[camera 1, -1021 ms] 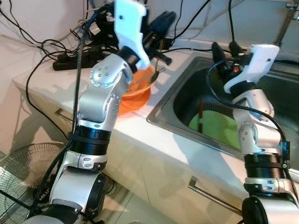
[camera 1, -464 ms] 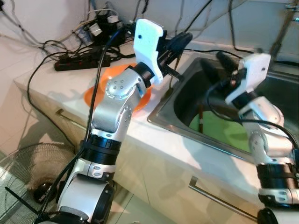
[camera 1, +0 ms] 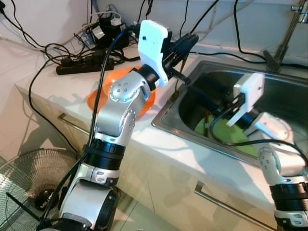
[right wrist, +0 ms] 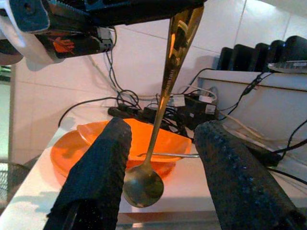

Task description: Kitchen organization

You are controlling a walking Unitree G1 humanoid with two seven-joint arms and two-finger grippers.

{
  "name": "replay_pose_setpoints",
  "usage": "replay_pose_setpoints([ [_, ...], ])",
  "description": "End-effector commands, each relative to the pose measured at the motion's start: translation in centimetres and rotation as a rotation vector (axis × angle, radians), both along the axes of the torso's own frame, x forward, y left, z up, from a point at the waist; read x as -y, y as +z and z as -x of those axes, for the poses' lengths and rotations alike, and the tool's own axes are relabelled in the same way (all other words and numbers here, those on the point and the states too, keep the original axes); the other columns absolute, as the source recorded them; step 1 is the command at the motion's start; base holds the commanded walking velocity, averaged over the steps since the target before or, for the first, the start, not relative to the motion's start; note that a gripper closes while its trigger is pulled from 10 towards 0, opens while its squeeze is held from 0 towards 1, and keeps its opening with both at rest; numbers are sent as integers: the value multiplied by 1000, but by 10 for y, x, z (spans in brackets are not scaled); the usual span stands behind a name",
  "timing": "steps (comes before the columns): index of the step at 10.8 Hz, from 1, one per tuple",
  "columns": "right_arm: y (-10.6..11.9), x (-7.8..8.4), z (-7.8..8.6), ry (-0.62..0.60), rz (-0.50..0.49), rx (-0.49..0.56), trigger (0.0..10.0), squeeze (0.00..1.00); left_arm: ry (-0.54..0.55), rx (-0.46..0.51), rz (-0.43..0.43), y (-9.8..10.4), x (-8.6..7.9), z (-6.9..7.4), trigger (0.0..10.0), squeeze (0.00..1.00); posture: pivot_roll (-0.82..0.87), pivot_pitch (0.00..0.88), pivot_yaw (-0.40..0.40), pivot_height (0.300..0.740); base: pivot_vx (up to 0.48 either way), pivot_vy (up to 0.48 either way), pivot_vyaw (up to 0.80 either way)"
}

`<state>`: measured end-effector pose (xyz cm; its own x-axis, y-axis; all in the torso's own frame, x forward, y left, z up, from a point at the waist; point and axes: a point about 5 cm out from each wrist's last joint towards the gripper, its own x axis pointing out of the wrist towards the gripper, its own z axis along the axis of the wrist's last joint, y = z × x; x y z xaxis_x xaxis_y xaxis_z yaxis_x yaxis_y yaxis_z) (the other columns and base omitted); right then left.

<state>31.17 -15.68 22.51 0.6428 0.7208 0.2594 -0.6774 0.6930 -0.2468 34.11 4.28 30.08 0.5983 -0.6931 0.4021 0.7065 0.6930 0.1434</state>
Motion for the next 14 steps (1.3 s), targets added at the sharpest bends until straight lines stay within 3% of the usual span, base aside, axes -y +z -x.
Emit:
replay_pose_setpoints([
  [1, 1, -8, 2, 35, -4, 0, 10000, 0, -24, -1, 6, 1, 2, 1, 10000, 0, 75, 0, 125, 740, 0, 0, 0],
  [7, -3, -35, 5, 126, -29, -16, 10000, 0, -119, -32, -13, -9, 22, 9, 10000, 0, 83, 0, 121, 740, 0, 0, 0],
  [12, -6, -44, 4, 139, -37, -27, 10000, 0, -138, -32, -10, -8, 30, 11, 10000, 0, 84, 0, 119, 740, 0, 0, 0],
  [13, -6, -44, 2, 119, -35, -28, 7804, 0, -135, -32, -10, -8, 29, 11, 10000, 0, 88, 0, 117, 740, 0, 0, 0],
  [14, -6, -45, 0, 109, -39, -29, 39, 0, -133, -32, -10, -8, 29, 11, 10000, 0, 93, 0, 114, 740, 0, 0, 0],
])
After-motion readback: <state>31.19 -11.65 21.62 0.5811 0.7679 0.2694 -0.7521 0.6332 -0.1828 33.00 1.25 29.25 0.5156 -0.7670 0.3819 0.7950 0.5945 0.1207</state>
